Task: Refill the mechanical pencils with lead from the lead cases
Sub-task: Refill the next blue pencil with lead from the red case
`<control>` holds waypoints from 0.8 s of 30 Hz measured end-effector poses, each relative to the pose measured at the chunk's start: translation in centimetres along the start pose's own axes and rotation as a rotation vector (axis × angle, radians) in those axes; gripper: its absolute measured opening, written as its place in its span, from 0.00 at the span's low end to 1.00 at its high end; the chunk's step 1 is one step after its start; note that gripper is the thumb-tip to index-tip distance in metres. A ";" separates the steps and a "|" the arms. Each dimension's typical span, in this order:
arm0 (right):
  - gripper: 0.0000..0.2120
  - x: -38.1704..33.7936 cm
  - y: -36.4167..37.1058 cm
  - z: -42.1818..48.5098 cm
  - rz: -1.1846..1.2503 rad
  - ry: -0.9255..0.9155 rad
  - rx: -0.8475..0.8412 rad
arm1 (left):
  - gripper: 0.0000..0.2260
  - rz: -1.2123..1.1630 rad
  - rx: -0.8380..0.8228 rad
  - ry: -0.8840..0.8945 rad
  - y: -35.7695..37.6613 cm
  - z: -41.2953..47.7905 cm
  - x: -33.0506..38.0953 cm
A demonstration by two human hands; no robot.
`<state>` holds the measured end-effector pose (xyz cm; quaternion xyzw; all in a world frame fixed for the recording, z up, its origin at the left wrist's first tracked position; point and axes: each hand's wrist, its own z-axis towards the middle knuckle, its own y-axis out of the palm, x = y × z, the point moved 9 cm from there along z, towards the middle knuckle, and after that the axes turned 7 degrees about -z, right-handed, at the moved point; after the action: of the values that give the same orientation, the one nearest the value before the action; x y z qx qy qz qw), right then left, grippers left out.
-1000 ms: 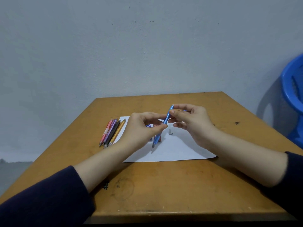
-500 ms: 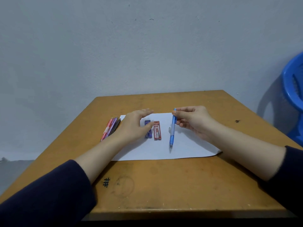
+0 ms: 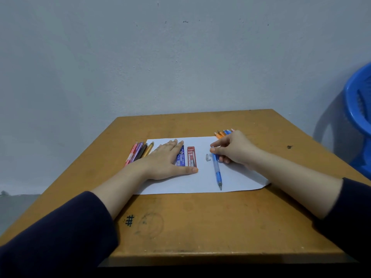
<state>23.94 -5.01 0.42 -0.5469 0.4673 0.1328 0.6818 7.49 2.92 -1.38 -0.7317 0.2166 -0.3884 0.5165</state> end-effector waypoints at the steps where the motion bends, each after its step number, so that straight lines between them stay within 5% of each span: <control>1: 0.10 0.0 0.0 0.1 -0.008 -0.006 0.003 | 0.50 0.006 -0.002 0.001 0.0 0.1 0.0; 17: 0.06 -0.6 0.2 -0.1 -0.104 -0.059 0.004 | 0.51 -0.002 0.008 0.007 0.0 0.4 -0.2; 24: 0.13 -4.8 0.1 -0.7 -0.325 -0.341 0.049 | 0.53 0.038 -0.028 -0.003 0.0 -0.1 0.0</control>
<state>20.93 -3.99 4.14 -0.5679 0.2541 0.1005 0.7764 7.47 2.85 -1.39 -0.7353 0.2349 -0.3745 0.5138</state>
